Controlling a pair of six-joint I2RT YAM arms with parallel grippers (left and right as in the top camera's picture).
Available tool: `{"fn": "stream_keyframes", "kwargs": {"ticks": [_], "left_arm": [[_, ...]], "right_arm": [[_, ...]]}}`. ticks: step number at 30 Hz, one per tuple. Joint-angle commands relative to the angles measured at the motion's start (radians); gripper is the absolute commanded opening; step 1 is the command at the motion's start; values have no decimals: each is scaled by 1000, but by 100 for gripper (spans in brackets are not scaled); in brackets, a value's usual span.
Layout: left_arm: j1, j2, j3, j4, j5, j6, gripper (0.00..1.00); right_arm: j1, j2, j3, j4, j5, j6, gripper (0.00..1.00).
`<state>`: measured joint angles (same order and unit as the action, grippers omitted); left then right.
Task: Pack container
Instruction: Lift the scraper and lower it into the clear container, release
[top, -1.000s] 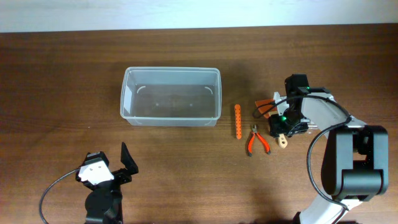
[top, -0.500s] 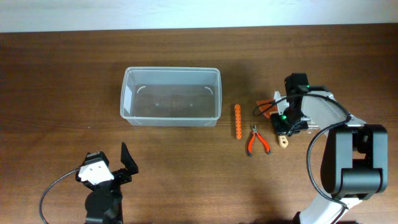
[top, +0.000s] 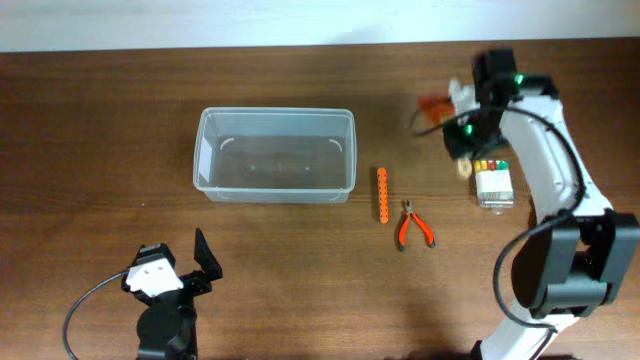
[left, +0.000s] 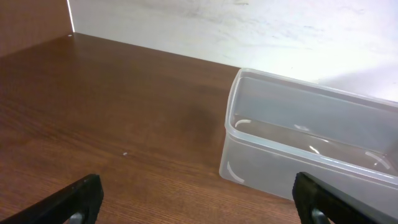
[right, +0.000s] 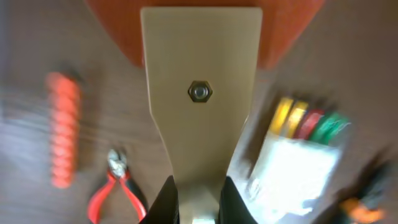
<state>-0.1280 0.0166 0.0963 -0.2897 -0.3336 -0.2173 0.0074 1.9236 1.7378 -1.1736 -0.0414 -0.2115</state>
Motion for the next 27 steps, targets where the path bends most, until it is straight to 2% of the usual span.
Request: {"fn": "stream_keyframes", "kwargs": {"ticks": [1,8,16,19,27], "left_arm": [[-3,-5,-3,-2,-4,9,99],[-3,-5,-3,-2,-4,9,99],[-3,-5,-3,-2,-4,9,99],[-3,-5,-3,-2,-4,9,99],[-3,-5,-3,-2,-4,9,99]], "right_arm": [[85,-21,216,-60,-11,-76,4],[261,-21,423,-79,-42,-182,4],[460,-20,426,-89,-234,-559,4],[525,-18,425,-87,-236,-632,4],[616,57,420,-34,-235,-666,4]]}}
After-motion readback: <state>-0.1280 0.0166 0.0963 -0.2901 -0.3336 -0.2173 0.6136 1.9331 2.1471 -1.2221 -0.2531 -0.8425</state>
